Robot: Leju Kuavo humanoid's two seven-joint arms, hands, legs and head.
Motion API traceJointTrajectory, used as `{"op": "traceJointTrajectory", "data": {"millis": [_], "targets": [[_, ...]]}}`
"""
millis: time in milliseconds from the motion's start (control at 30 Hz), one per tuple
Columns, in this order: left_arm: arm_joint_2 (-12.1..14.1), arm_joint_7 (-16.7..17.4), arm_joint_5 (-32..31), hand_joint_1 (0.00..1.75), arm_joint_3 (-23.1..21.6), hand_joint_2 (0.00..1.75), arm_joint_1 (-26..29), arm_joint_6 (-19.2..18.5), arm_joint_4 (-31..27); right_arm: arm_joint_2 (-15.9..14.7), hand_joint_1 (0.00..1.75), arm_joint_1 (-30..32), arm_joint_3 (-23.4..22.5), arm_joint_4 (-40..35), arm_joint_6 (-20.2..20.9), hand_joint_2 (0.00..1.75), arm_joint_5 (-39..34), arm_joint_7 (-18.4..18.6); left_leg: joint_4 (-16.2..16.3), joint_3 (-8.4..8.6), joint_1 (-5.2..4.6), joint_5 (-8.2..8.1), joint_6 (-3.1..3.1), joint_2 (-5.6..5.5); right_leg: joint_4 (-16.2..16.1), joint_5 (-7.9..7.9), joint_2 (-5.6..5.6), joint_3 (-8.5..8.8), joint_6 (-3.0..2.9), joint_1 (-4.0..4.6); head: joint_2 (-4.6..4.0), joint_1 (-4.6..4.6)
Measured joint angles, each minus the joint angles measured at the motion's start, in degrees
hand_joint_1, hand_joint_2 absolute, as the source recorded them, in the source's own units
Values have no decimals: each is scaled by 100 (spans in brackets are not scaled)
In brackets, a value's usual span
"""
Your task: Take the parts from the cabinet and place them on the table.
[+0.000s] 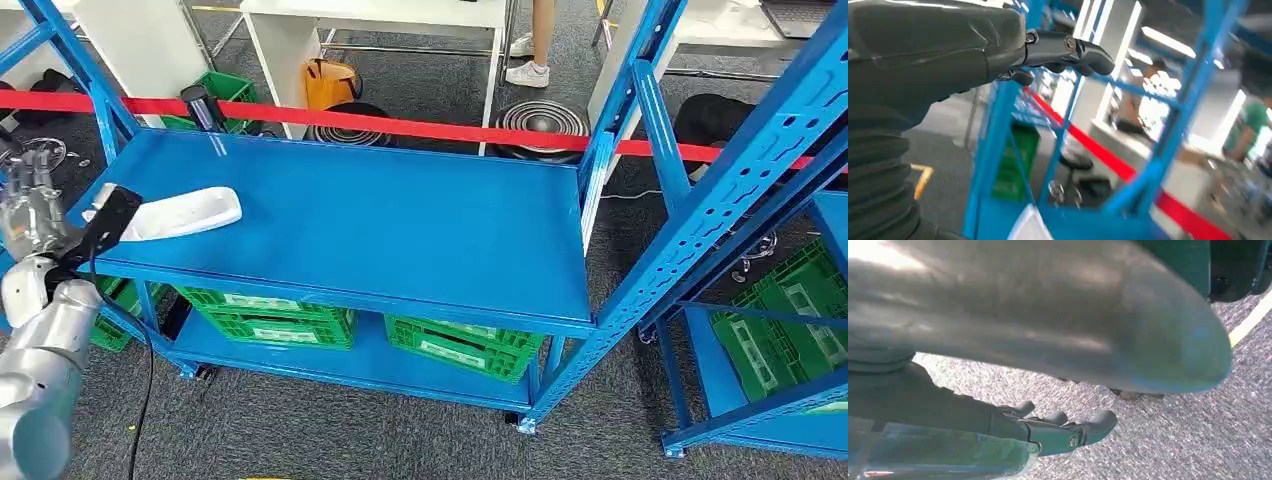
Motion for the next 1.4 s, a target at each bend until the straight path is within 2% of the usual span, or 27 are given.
{"op": "traceJointTrajectory", "data": {"millis": [67, 200, 667, 867, 1100, 1233, 1400], "targets": [[-48, -28, 98, 0, -103, 175, -30, -179, 42, -2, 0, 2, 17, 2, 15, 0, -28, 20, 0, 0, 0, 0, 0, 0, 0, 0, 1, 0, 0, 0, 0, 0], [-127, -37, 181, 0, -227, 175, -80, -279, 105, -4, 0, 2, 35, 9, 39, 0, -44, 28, 0, 0, 0, 0, 0, 1, 0, 0, 1, 0, 0, 0, 0, 0], [-184, -41, 203, 0, -315, 175, -91, -288, 166, -7, 0, 3, 76, 24, 44, 0, -44, 33, 0, 0, 1, 0, 0, 1, 0, 0, 1, 0, 0, 1, 0, 0], [-197, -13, 586, 0, -411, 175, -86, -391, 166, -101, 0, 37, 79, 24, -122, 0, -142, 44, 0, -1, 0, 0, 0, 0, 0, 0, 0, 2, 0, 0, 0, 0], [-96, 112, 1078, 0, -752, 175, -77, -338, 162, -195, 0, 56, 129, 24, -79, 0, -264, 59, 0, -2, 0, 0, 0, -1, 0, 0, 0, 3, 0, 0, 0, 0], [31, 59, 1438, 0, -900, 175, -57, -220, 159, -219, 0, 42, 221, 24, -407, 0, -245, 6, 0, 0, 1, 0, 0, 2, 0, 0, 2, 2, -1, 1, 0, 0], [129, 18, 1460, 0, -1126, 175, -76, -163, 149, -378, 0, -128, 240, 24, -669, 0, -278, -26, 0, 0, 1, 3, 1, 1, 1, 0, 0, 3, -1, 1, 0, 0]]}}
